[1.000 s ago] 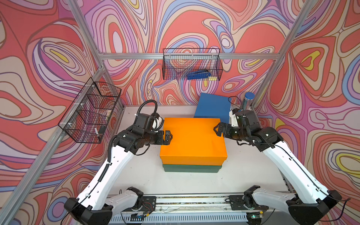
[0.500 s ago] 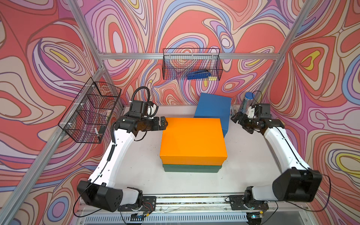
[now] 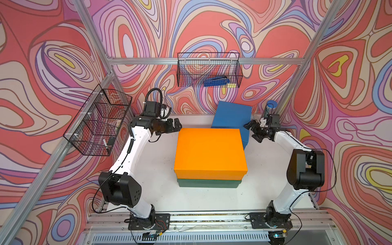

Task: Stack the shoeboxes
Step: Move the shoebox to the center of the board.

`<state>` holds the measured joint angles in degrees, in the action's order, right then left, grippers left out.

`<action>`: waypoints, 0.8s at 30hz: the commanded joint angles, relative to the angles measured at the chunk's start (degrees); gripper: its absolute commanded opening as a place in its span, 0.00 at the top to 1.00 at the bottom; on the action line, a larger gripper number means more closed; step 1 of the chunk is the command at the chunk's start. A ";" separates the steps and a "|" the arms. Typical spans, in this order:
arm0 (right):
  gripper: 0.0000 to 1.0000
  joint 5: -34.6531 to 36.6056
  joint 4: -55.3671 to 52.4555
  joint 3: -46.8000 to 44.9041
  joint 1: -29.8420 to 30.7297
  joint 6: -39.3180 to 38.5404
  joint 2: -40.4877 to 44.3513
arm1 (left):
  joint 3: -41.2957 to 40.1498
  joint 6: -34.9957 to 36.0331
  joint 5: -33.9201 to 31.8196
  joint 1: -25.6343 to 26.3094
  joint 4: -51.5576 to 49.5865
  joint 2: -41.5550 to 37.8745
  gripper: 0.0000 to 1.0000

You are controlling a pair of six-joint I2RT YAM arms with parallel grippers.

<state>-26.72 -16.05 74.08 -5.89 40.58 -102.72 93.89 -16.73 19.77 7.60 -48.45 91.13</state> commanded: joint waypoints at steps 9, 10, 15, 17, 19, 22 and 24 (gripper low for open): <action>0.02 -2.54 16.04 0.54 7.37 13.02 -6.21 | 0.93 -0.10 0.71 -2.06 -0.76 1.60 0.00; 0.02 -2.32 16.98 0.50 7.85 13.75 -6.56 | 0.84 -0.13 0.64 -2.15 -0.86 1.59 0.00; 0.02 -1.14 21.28 -0.01 9.80 16.28 -7.53 | 0.69 0.06 0.57 -2.58 -1.38 1.34 0.00; 0.02 -1.11 23.59 -0.19 10.51 17.99 -8.72 | 0.52 0.04 0.62 -2.76 -1.39 1.24 0.00; 0.02 -0.91 24.42 0.17 11.34 18.73 -9.63 | 0.36 0.00 0.57 -2.85 -1.56 1.20 0.00; 0.02 -0.74 26.31 0.90 12.61 19.73 -11.31 | -0.33 -0.23 0.55 -2.94 -1.56 0.74 0.00; 0.02 -1.09 26.80 1.98 13.16 20.07 -12.62 | -0.72 -0.23 0.70 -3.09 -1.46 0.58 0.00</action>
<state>-27.86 7.31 74.22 6.04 58.89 -113.51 93.80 -16.73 19.97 5.08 -48.49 92.40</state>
